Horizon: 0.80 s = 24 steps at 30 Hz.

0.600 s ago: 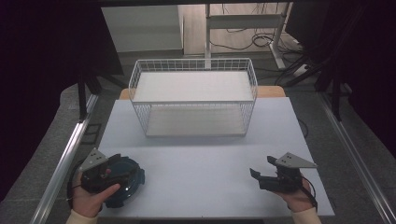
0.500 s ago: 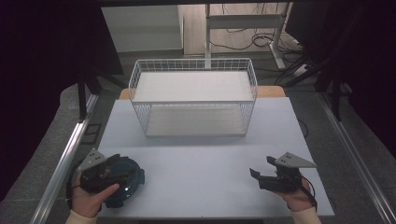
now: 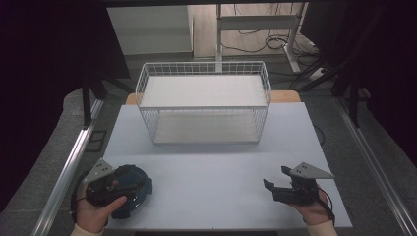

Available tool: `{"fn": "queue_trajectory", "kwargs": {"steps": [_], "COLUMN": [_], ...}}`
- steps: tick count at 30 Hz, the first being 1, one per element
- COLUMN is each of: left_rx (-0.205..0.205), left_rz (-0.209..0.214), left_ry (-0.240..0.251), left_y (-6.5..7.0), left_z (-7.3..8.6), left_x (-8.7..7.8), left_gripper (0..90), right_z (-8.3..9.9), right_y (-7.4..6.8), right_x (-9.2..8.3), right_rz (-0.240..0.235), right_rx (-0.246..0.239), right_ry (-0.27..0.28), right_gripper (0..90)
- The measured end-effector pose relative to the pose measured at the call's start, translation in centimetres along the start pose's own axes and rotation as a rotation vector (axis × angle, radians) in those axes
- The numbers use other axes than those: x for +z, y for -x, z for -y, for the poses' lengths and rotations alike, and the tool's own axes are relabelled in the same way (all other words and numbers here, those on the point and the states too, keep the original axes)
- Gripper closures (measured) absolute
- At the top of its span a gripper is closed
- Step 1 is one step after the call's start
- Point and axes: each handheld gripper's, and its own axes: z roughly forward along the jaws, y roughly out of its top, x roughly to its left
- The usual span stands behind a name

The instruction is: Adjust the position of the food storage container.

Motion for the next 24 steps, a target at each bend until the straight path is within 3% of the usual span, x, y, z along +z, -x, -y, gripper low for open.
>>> {"fn": "queue_trajectory", "kwargs": {"steps": [13,15,18,24], "left_rx": [0.010,0.026,0.026,-0.002], "left_rz": [0.023,-0.004,-0.010,-0.053], "left_ry": [-0.018,-0.021,-0.023,-0.010], "left_y": [-0.5,-0.7,-0.9,-2.1], "left_z": [-0.3,-0.3,-0.2,-0.1], "left_x": [1.2,1.0,0.7,-1.0], "left_gripper": [31.7,34.7,37.5,43.8], "right_z": [0.8,0.9,0.9,0.9], "right_y": [0.7,0.8,1.0,1.1], "right_x": [-0.7,-0.9,-0.9,-0.4], "right_rz": [0.041,0.044,0.045,0.031], "right_rx": [0.036,0.042,0.046,0.048], "right_ry": [-0.007,-0.007,-0.007,-0.026], "right_gripper": [21.0,21.3,21.3,21.4]}}
